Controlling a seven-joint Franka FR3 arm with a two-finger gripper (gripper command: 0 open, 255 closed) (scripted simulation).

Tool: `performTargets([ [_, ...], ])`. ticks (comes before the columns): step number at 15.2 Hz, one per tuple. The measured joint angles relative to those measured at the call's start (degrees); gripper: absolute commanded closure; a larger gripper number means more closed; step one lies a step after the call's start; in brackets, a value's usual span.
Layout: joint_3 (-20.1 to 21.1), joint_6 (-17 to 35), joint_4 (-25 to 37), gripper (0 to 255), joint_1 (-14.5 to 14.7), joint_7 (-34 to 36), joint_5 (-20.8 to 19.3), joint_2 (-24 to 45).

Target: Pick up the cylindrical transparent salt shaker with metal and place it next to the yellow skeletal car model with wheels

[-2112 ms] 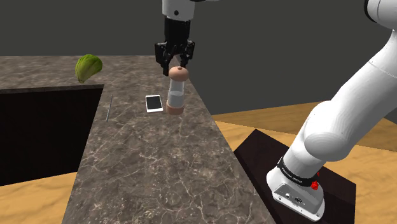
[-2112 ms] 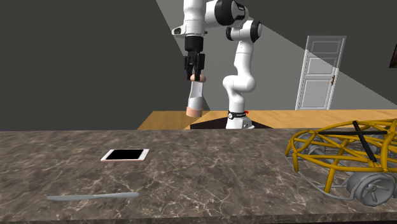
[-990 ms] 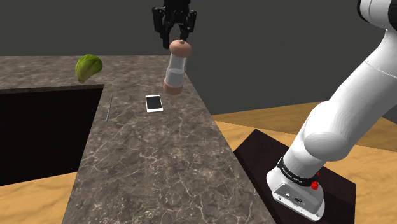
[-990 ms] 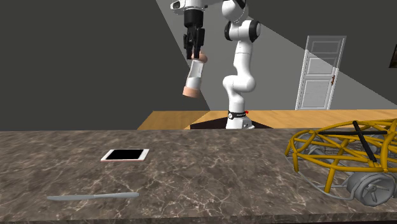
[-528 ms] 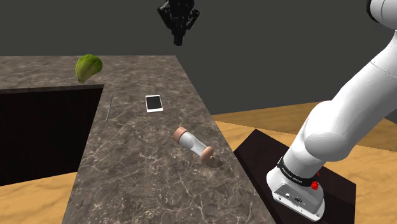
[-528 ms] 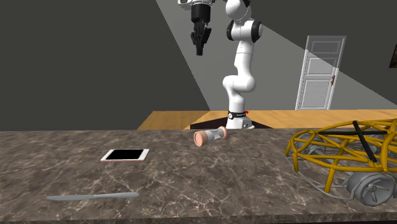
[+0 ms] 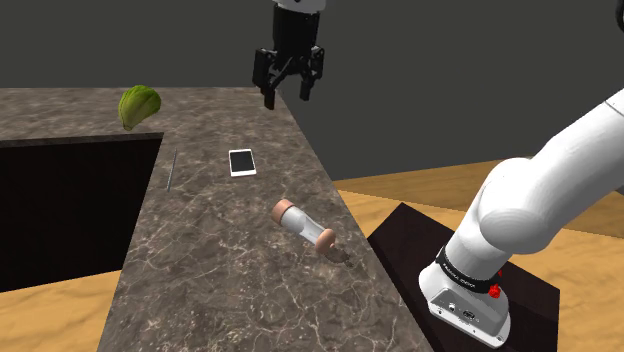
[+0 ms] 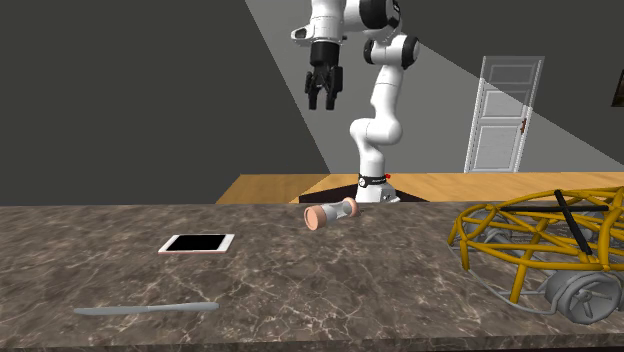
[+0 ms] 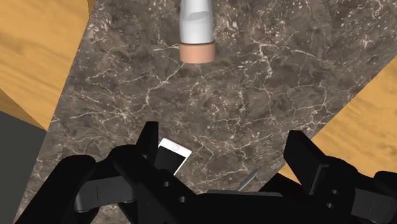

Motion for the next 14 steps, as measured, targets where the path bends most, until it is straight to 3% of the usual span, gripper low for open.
performTargets([
  [5,1.19,10.33,-14.26,0,1.29,0.53,0.59,-5.32],
  [14,5.12,29.99,-33.22,0,2.47,3.40,-0.05,-6.76],
])
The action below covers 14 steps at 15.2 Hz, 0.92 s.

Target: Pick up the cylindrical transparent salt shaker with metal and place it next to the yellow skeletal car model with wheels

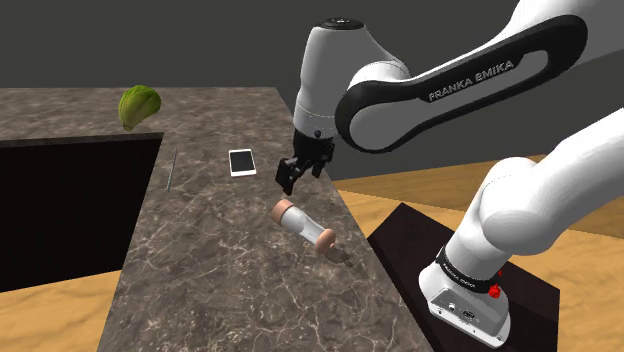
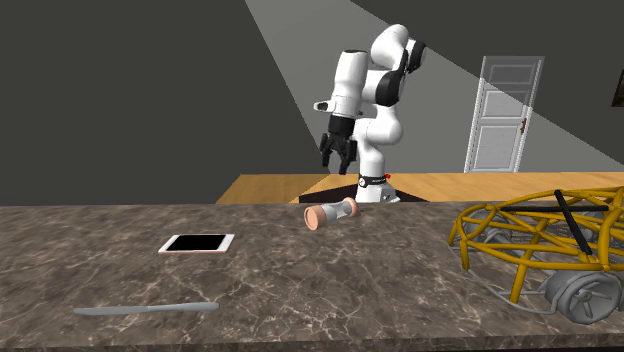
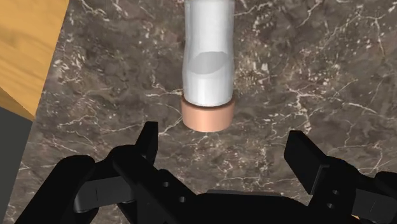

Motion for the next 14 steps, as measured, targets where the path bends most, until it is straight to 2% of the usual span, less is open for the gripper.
performTargets([
  [6,4.80,14.42,-9.30,0,-1.24,4.90,-2.87,3.93],
  [9,7.98,21.58,-12.29,0,-3.93,8.62,-6.52,7.63],
  [14,12.03,27.90,-12.60,0,-9.74,14.05,-13.70,13.84],
])
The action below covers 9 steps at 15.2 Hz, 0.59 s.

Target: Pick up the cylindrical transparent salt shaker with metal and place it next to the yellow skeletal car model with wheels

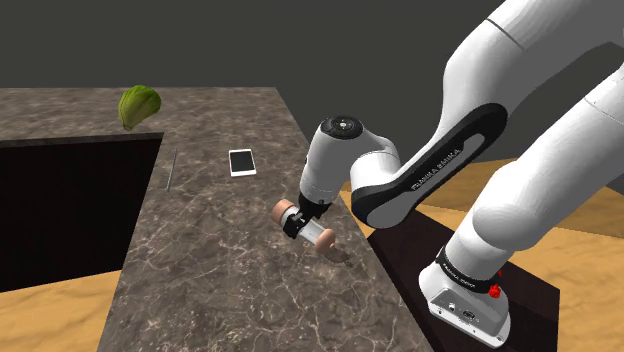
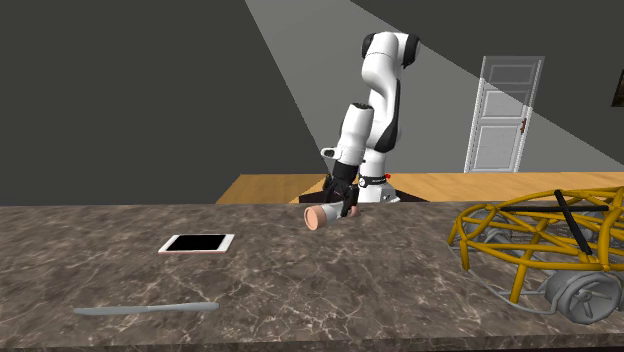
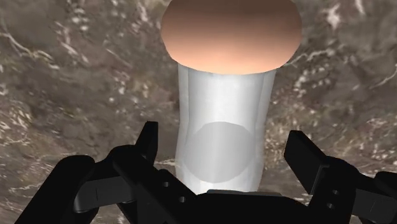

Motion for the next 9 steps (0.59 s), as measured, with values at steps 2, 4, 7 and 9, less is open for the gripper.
performTargets([
  [2,1.15,1.49,0.08,0,-2.13,1.93,-2.96,1.75],
  [4,1.81,2.06,0.27,0,-3.10,3.09,-4.48,2.63],
  [7,1.97,2.26,0.29,0,-3.36,3.39,-4.91,2.86],
  [9,1.99,2.28,0.30,0,-3.40,3.44,-4.97,2.89],
])
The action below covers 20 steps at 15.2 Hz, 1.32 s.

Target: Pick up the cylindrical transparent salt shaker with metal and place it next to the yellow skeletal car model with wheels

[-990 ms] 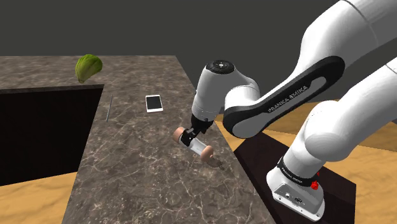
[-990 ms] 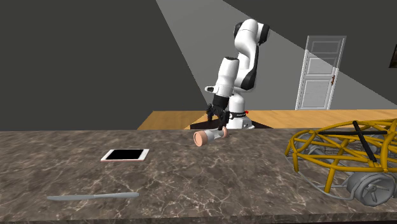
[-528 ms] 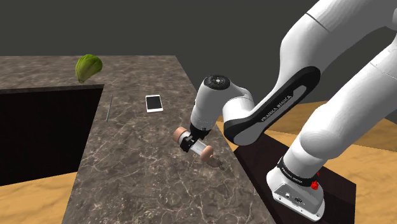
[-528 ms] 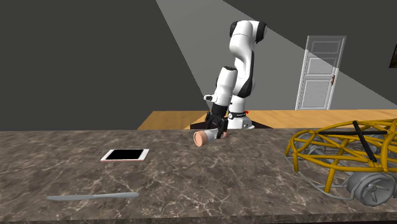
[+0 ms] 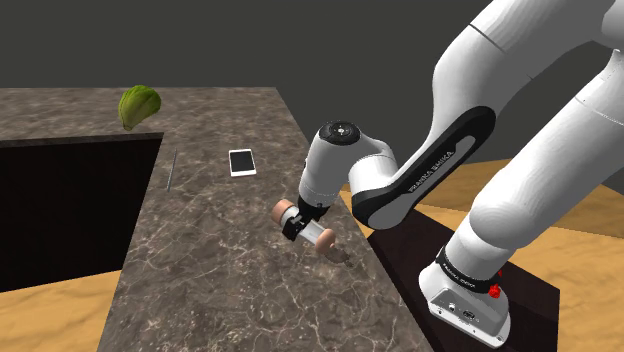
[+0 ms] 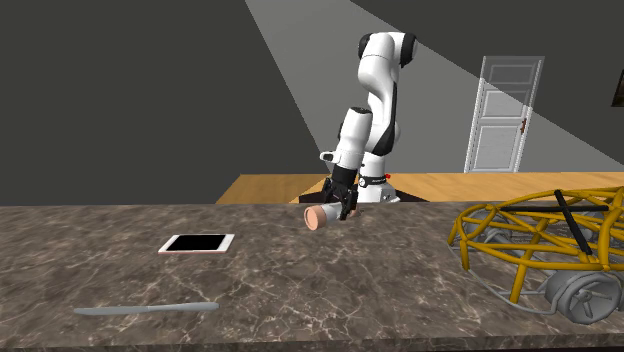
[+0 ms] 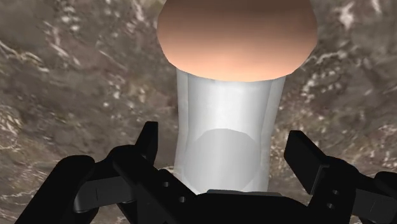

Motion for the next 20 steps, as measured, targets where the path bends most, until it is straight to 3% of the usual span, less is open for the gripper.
performTargets([
  [1,0.00,0.00,0.00,255,0.00,0.00,0.00,0.00],
  [11,0.00,0.00,-0.01,255,-0.01,0.01,-0.02,0.01],
  [20,-5.51,-7.68,0.66,255,7.71,-8.74,10.99,-7.84],
])
